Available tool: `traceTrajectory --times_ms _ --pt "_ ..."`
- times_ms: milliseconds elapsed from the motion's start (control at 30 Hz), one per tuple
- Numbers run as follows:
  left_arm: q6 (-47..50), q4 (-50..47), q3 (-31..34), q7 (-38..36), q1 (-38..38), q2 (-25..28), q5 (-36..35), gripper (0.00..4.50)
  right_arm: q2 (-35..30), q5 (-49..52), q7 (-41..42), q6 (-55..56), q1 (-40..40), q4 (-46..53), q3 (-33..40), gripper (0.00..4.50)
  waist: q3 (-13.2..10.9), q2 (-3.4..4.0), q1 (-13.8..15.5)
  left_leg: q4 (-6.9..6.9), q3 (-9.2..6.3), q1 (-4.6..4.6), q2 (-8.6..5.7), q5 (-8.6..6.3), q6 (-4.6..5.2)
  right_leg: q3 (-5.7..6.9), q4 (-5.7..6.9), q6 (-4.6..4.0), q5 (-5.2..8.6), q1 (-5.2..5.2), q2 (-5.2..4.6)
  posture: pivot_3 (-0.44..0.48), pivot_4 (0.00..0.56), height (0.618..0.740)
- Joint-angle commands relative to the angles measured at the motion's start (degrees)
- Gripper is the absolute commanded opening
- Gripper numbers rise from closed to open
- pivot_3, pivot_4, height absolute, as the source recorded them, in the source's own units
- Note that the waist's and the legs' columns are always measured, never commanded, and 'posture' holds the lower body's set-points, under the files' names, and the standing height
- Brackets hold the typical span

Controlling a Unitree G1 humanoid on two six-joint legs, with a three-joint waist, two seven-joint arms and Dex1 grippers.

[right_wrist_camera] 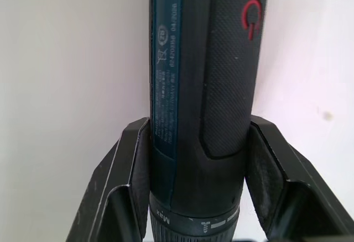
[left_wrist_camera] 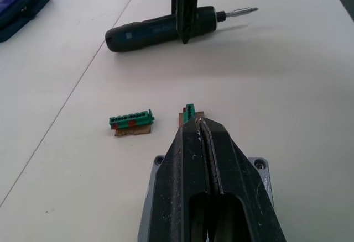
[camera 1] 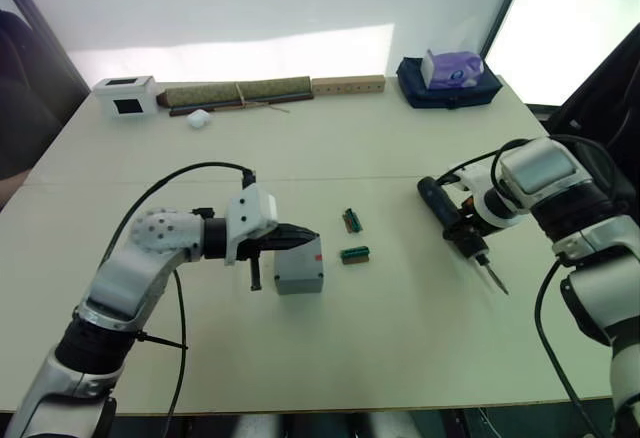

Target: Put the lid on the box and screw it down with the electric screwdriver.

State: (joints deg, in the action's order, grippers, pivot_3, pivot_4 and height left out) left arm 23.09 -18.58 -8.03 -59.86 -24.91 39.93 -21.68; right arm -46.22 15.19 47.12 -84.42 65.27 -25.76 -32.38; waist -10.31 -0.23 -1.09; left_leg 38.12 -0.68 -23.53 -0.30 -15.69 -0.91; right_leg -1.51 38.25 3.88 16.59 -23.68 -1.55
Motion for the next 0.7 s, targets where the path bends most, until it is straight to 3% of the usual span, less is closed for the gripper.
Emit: traceTrajectory --times_ms 33,133,300,467,700 --pt "-1.73 1.57 1.99 -1.72 -0.62 1.40 -0.07 0.00 -4.74 0.93 1.70 7.36 -0.04 16.34 6.64 1.80 -0.03 0.05 0.16 0.00 0.00 -0.03 0.00 0.00 0.00 0.00 0.00 0.00 0.00 -0.03 0.00 0.000 0.150 0.740" --pt "-2.93 6.43 1.00 -3.29 -2.59 1.27 0.91 0.00 0.11 8.06 1.43 15.61 -7.62 29.20 22.34 1.80 -0.02 0.03 0.41 -0.03 -0.08 -0.09 -0.01 0.00 0.00 0.09 -0.08 0.00 0.00 -0.01 0.00 0.000 0.150 0.740" --pt "-3.50 9.04 -0.06 -6.36 -4.06 1.71 1.18 0.00 19.95 14.27 -11.72 30.29 -15.62 39.35 41.71 1.80 -0.01 0.00 0.08 0.01 -0.04 -0.07 0.03 0.00 0.00 0.04 -0.01 0.01 -0.01 0.01 0.06 0.000 0.150 0.740" --pt "-2.80 10.12 -0.47 -8.54 -4.51 1.56 1.02 0.00 30.09 19.31 -12.64 40.25 -20.35 45.41 43.72 1.80 0.00 -0.01 0.66 0.04 -0.03 -0.09 -0.05 0.01 -0.01 0.06 0.02 0.01 -0.01 0.02 -0.07 0.000 0.150 0.740" --pt "-2.12 11.08 -1.50 -9.90 -4.15 1.03 1.40 0.00 33.58 20.26 -11.23 47.11 -27.01 48.35 38.77 1.80 0.00 -0.01 0.08 0.05 -0.02 -0.01 -0.06 0.01 -0.01 0.02 0.04 0.07 -0.04 0.05 -0.05 0.000 0.150 0.740"
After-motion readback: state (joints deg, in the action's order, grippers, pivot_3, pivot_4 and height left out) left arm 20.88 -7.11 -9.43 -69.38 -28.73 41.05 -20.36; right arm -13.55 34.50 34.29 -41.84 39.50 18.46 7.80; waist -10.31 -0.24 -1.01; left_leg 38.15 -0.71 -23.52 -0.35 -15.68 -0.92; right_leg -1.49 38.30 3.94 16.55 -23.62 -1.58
